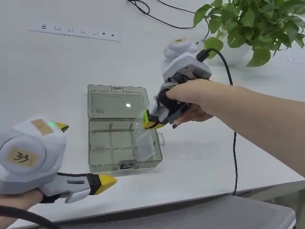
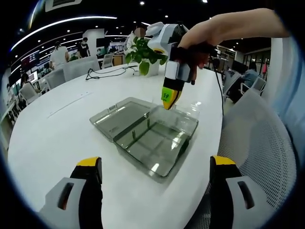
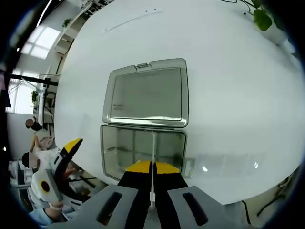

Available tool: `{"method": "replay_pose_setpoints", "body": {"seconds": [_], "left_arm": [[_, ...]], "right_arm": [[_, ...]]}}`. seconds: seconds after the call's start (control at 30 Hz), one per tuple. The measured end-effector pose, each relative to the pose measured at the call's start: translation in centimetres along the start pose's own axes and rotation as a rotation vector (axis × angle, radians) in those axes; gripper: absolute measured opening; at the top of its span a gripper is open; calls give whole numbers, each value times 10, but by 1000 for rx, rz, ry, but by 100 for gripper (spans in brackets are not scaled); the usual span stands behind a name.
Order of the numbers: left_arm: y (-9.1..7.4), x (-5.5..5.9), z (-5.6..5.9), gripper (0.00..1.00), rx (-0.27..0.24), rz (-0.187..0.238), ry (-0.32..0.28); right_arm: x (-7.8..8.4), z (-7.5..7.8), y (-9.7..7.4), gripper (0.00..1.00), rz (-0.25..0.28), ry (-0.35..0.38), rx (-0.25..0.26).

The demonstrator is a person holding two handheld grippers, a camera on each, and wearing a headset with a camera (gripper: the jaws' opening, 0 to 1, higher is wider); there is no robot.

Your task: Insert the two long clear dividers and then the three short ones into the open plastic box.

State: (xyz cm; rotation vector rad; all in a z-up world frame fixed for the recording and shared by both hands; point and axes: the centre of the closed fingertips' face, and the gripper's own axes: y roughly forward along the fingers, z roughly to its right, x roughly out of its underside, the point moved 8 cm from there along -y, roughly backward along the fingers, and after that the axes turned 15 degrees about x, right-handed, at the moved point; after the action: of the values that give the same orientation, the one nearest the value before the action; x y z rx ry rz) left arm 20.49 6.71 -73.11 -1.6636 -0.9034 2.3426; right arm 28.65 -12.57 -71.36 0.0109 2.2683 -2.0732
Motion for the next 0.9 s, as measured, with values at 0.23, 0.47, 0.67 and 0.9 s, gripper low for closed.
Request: {"method": "replay_pose_setpoints", "body": {"seconds": [0.23,0.47,0.67,0.9], "left_arm": [[1,4,-1,95,-3,-5,-9],[2,6,1,95,0,-12,-12],[2,8,0,94,0,-17,-13],[3,10,0,94,0,-21,-17]], "right_arm": [[0,1,2,2,-6,6,3],[8,-6,1,2,-12,1,7],[4,-5,2,2,-21,4,10],[5,-9,1,2,-20,-3,22]]}}
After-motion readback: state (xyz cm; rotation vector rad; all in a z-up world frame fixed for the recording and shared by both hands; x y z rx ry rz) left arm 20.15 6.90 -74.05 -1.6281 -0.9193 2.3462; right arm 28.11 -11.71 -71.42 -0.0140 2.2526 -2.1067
